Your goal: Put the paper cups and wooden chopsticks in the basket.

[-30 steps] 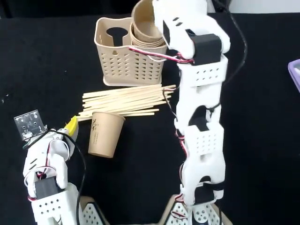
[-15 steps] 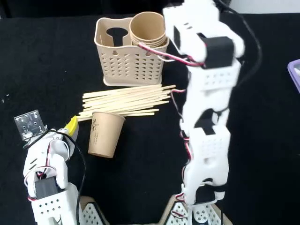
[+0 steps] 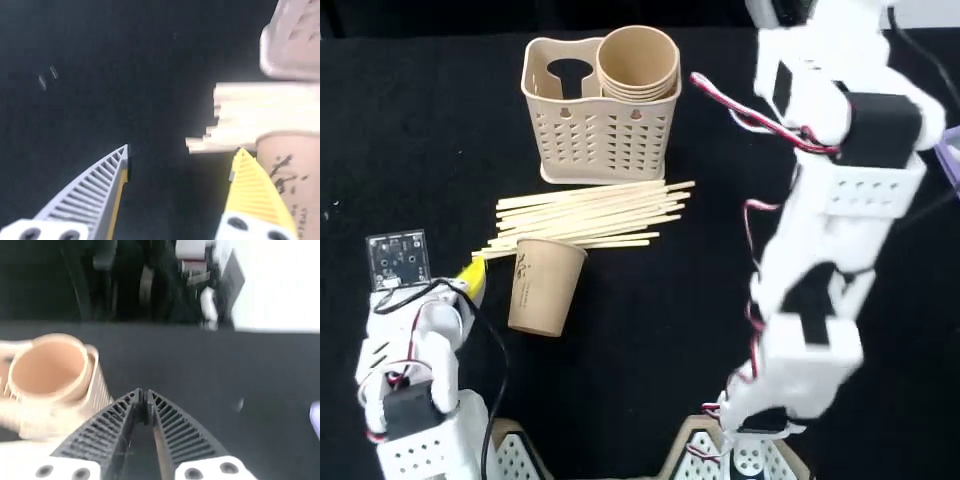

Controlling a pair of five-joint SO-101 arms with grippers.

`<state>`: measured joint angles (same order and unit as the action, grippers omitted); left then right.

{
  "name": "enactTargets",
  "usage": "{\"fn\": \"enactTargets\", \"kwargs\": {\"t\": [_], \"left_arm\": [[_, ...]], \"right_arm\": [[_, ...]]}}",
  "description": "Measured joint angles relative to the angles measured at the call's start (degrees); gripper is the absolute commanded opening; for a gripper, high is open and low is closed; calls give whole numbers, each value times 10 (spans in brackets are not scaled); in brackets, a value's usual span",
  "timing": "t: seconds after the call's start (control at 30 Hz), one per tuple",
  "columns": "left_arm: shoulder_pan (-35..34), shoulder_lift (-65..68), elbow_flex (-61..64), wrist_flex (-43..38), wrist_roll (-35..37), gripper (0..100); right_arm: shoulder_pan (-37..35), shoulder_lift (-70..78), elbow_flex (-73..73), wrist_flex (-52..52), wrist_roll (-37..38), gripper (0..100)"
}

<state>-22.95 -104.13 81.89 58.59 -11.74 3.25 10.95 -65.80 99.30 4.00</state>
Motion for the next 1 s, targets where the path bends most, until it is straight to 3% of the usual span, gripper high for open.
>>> {"fn": "enactTargets", "kwargs": {"t": [0.23,0.4,0.57,0.77,1.0], "left_arm": [[0,154,-115,43,-18,323],[-1,308,-160,69,-18,323],[-1,348,-137,59,13,323],[-3,296,-44,-11,103,323],[10,205,33,-45,141,323]], "right_arm": [[-67,-295,500,-66,115,53],[-96,-512,856,-238,164,250],[-157,-611,1165,-433,213,238],[-219,-618,1329,-605,223,237],[-287,-592,1367,-727,224,233]]}}
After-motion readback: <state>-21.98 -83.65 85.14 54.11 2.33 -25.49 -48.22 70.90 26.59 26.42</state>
